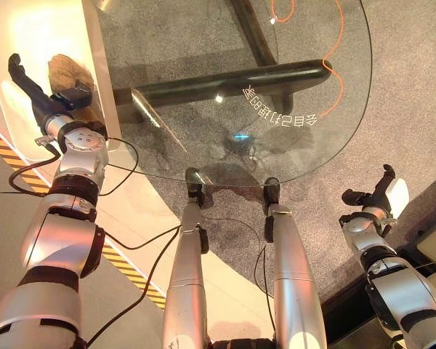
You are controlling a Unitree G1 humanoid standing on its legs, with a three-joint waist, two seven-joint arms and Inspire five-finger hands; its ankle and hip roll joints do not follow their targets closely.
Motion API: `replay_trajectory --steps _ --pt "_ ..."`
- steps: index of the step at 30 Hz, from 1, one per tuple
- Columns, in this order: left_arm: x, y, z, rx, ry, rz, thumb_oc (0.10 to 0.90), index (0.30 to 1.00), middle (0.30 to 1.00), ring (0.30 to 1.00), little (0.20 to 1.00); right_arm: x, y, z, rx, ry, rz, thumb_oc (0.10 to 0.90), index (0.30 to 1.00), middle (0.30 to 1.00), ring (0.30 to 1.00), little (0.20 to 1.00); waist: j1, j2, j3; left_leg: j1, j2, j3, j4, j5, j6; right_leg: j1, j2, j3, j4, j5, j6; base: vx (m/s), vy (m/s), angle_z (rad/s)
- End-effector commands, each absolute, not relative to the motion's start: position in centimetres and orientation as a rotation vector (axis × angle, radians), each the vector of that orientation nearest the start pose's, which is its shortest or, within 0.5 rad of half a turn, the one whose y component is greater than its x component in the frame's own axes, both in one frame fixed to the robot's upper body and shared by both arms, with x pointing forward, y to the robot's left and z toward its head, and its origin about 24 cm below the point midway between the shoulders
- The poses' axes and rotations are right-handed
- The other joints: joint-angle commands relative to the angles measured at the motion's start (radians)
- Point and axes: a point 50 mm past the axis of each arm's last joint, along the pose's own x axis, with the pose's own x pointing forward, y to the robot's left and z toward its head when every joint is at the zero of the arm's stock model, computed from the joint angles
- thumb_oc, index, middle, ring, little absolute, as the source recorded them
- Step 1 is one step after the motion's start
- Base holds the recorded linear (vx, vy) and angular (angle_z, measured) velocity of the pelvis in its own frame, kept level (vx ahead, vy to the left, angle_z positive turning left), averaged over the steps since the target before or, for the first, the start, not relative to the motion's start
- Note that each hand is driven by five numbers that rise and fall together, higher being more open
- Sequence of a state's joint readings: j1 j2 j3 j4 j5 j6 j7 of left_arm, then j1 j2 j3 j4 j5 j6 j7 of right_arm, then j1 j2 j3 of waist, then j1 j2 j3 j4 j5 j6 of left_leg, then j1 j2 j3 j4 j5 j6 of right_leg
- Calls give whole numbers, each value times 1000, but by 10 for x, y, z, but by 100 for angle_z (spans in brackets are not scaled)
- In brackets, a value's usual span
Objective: Wipe the table with a cloth and put it in the basket.
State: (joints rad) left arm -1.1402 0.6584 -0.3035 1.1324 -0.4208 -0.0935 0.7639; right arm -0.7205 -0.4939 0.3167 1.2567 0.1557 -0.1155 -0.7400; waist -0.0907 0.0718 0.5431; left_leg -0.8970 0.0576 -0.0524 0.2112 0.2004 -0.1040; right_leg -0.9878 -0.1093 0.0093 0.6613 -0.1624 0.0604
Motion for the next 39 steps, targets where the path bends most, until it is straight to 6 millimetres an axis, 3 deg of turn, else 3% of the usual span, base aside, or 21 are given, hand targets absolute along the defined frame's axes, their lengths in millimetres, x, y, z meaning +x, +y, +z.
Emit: replay_trajectory --steps 1,9,12,15,17,22,24,26,27,29,33,35,39 --pt "364 341 271 234 -326 1099 800 900 900 900 900 312 -320 36 -696 260 -875 800 900 900 900 900 6 -20 -23 35 -89 73 163 -219 104 60 89 -35 -208 116 -24 0 0 0" --pt "360 346 258 181 -362 1070 800 900 900 900 900 302 -308 13 -683 326 -846 800 900 900 900 900 4 -27 -23 150 -89 69 117 -207 101 160 103 -19 -249 143 -13 -27 -77 1" --pt "356 348 249 132 -391 1034 800 900 900 900 900 293 -301 -6 -660 423 -784 800 900 900 900 900 10 -33 -23 252 -89 68 66 -199 91 261 101 -24 -294 150 -3 -42 -125 -5" --pt "351 353 220 91 -359 945 800 900 900 900 900 279 -301 -29 -605 565 -678 800 900 900 900 900 30 -37 -23 420 -84 67 -24 -185 79 432 81 -40 -379 154 9 -25 -137 -10" --pt "348 355 210 96 -341 916 800 900 900 900 900 270 -305 -37 -577 615 -648 800 900 900 900 900 37 -37 -40 473 -83 66 -63 -177 74 487 73 -43 -416 159 13 26 -93 -2" --pt "325 366 155 89 -242 847 800 900 900 900 900 214 -326 -72 -556 805 -621 800 900 900 900 900 58 -34 -172 652 -76 66 -217 -150 57 690 44 -43 -569 186 26 66 -42 4" --pt "321 367 145 93 -216 837 800 900 900 900 900 204 -328 -77 -564 831 -617 800 900 900 900 900 57 -32 -189 679 -75 63 -235 -147 56 722 43 -42 -591 189 26 56 23 -1" --pt "309 369 116 123 -129 794 800 900 900 900 900 178 -331 -91 -599 909 -596 800 900 900 900 900 56 -29 -244 749 -71 62 -277 -143 51 804 45 -40 -639 193 28 107 50 9" --pt "307 369 112 127 -116 789 800 900 900 900 900 175 -331 -92 -609 921 -587 800 900 900 900 900 55 -28 -250 758 -70 63 -282 -143 50 814 44 -42 -645 194 28 98 42 15" --pt "296 367 83 150 -15 746 800 900 900 900 900 154 -331 -103 -640 999 -549 800 900 900 900 900 59 -27 -296 798 -65 63 -296 -147 48 867 41 -52 -669 195 31 74 21 11" --pt "277 361 41 185 143 677 800 900 900 900 900 133 -324 -115 -690 1091 -458 800 900 900 900 900 70 -28 -353 834 -65 53 -298 -156 50 925 34 -66 -699 200 38 67 -9 14" --pt "262 353 9 201 276 629 800 900 900 900 900 121 -320 -122 -707 1151 -405 800 900 900 900 900 72 -27 -385 859 -63 53 -298 -164 49 956 33 -72 -709 198 40 94 19 4" --pt "231 345 -37 188 475 565 800 900 900 900 900 108 -316 -129 -721 1210 -345 800 900 900 900 900 75 -23 -429 894 -59 63 -298 -180 48 1001 23 -83 -729 196 46 85 33 -2"
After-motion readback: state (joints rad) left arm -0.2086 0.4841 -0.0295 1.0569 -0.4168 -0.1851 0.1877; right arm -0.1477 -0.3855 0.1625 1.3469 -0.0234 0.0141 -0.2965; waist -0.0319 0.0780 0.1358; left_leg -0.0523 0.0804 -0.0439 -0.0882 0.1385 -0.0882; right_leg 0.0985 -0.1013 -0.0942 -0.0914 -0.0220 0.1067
